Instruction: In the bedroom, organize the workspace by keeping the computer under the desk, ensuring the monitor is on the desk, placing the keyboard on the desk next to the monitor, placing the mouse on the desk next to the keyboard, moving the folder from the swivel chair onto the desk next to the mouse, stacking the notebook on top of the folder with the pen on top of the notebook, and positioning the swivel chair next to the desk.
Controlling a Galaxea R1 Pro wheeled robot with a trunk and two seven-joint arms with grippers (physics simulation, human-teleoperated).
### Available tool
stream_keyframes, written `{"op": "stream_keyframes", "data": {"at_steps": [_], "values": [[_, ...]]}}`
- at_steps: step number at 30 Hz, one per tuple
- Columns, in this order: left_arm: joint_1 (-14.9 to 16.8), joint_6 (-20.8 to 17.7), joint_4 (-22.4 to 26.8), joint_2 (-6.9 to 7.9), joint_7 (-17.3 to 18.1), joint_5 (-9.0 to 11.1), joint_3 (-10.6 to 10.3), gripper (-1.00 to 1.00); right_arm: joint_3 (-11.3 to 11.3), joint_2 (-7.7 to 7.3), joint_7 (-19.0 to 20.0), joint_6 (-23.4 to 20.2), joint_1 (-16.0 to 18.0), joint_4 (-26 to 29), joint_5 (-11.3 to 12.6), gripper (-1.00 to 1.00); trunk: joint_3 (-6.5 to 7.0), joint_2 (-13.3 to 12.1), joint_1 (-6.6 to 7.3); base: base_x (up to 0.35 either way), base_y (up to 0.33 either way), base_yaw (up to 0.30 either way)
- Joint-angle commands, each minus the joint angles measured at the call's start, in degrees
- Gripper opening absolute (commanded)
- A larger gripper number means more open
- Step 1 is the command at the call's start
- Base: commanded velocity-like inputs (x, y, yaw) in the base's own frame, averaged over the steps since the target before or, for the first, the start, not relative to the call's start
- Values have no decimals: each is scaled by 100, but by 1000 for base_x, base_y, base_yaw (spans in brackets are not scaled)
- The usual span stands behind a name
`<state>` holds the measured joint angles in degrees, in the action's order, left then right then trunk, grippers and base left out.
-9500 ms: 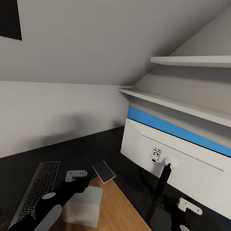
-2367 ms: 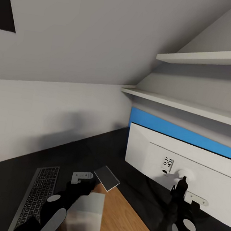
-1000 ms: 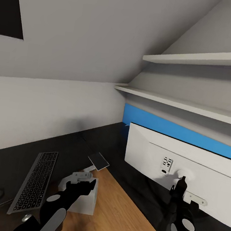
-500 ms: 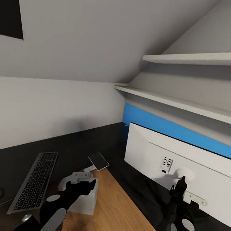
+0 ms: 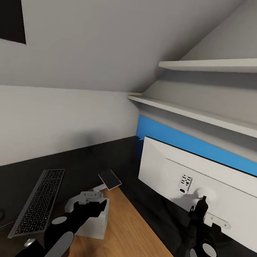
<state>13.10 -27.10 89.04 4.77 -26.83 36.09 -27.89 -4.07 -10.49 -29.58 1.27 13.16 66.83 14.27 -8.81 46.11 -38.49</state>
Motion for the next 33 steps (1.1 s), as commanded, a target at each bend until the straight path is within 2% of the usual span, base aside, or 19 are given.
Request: {"op": "stream_keyframes", "data": {"at_steps": [1, 13, 33], "values": [[9, -5, 8, 6, -59, 56, -15, 100, -33, -6, -58, 23, 2, -56, 192, -100, -10, 6, -2, 0, 0, 0], [9, -2, 8, 7, -59, 51, -15, 100, -36, -6, -66, 31, 2, -56, 190, -100, -10, 6, -2, -18, -20, 62], [9, -5, 8, 7, -59, 43, -15, 100, -33, -9, -66, 31, 2, -48, 181, -100, -10, 6, -2, -211, -259, 236]]}}
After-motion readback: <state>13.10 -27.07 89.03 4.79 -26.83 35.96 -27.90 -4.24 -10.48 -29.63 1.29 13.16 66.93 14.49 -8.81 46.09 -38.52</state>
